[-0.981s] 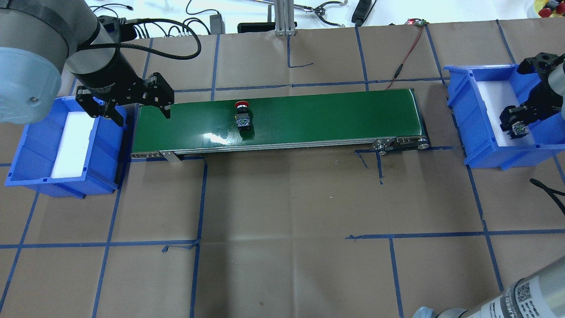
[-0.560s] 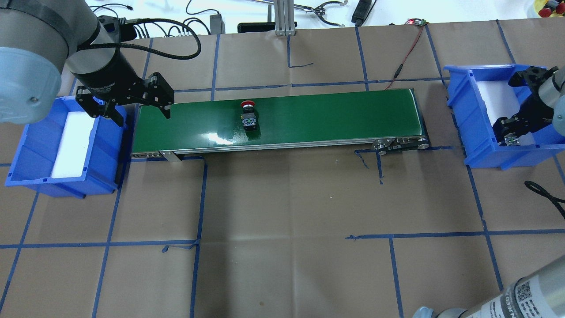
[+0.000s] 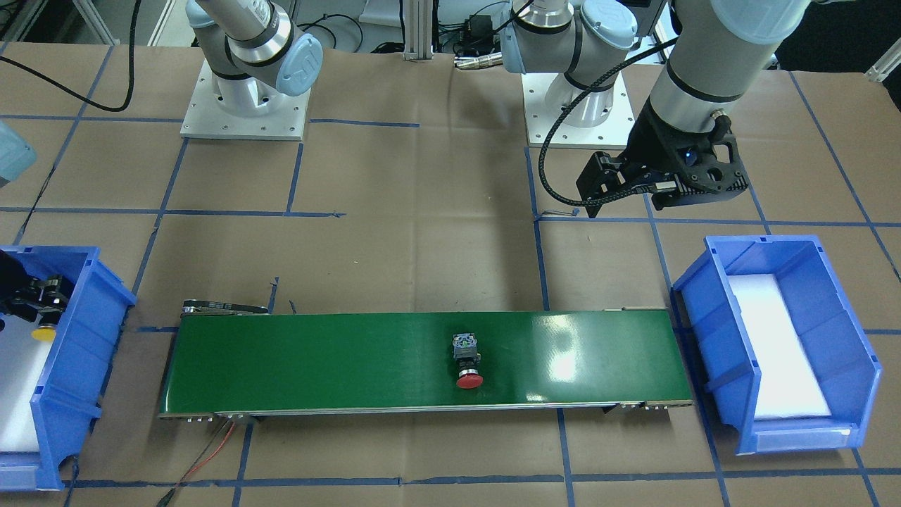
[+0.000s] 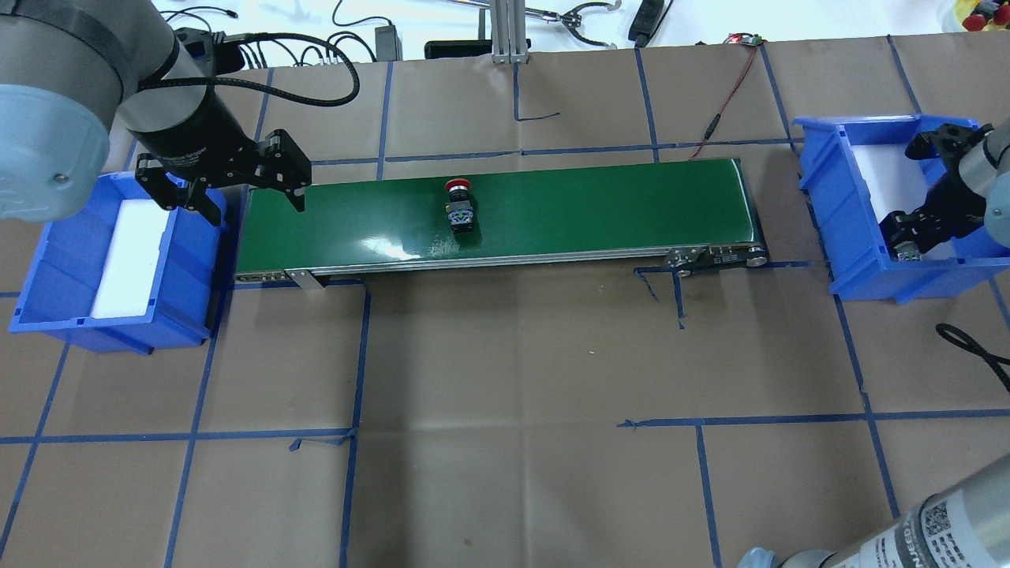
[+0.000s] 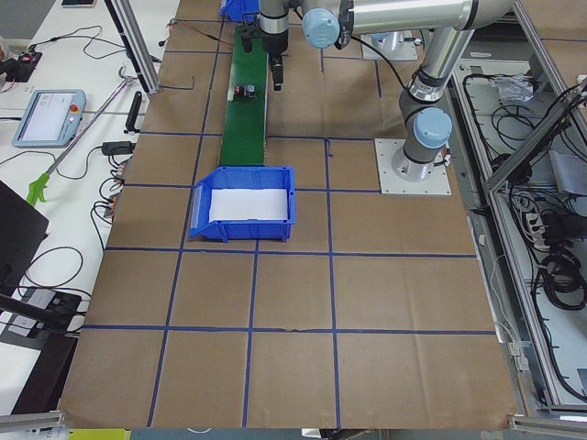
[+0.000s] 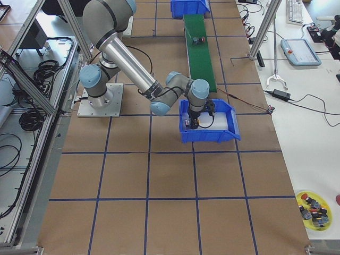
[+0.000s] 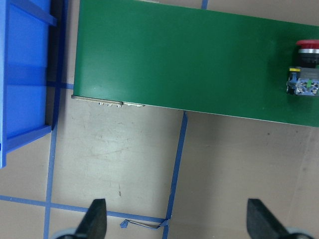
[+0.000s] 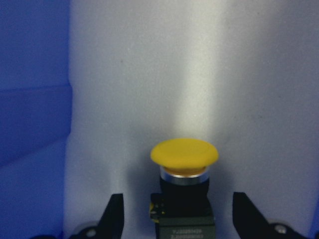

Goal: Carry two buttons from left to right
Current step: 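Open the right gripper to set the yellow button in the bin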

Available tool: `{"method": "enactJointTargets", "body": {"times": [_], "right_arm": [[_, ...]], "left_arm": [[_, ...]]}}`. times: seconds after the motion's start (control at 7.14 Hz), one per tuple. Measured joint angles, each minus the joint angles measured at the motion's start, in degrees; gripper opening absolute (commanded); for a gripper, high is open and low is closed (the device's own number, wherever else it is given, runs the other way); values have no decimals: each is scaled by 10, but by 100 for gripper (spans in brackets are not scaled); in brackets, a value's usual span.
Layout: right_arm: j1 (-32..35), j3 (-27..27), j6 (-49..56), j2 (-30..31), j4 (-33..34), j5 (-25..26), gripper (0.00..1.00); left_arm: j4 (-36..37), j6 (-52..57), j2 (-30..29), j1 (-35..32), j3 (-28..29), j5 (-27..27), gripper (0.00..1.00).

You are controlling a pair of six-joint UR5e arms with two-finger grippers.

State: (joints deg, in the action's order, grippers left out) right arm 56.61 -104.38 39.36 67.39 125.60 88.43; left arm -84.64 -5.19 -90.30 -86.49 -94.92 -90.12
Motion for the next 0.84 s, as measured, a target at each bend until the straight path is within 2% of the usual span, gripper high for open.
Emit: {"method": "enactJointTargets", "body": {"times": [0.28, 0.42, 0.84], "right_arm": [[0, 10, 0, 4, -3, 0, 90], [1, 25, 0, 8, -6, 1, 99], [17, 99, -13, 38, -49, 1, 100]], "left_arm": [[0, 0, 0, 0, 0, 0, 100], [0, 0, 0, 0, 0, 1, 100], [0, 0, 0, 0, 0, 0, 100]]}}
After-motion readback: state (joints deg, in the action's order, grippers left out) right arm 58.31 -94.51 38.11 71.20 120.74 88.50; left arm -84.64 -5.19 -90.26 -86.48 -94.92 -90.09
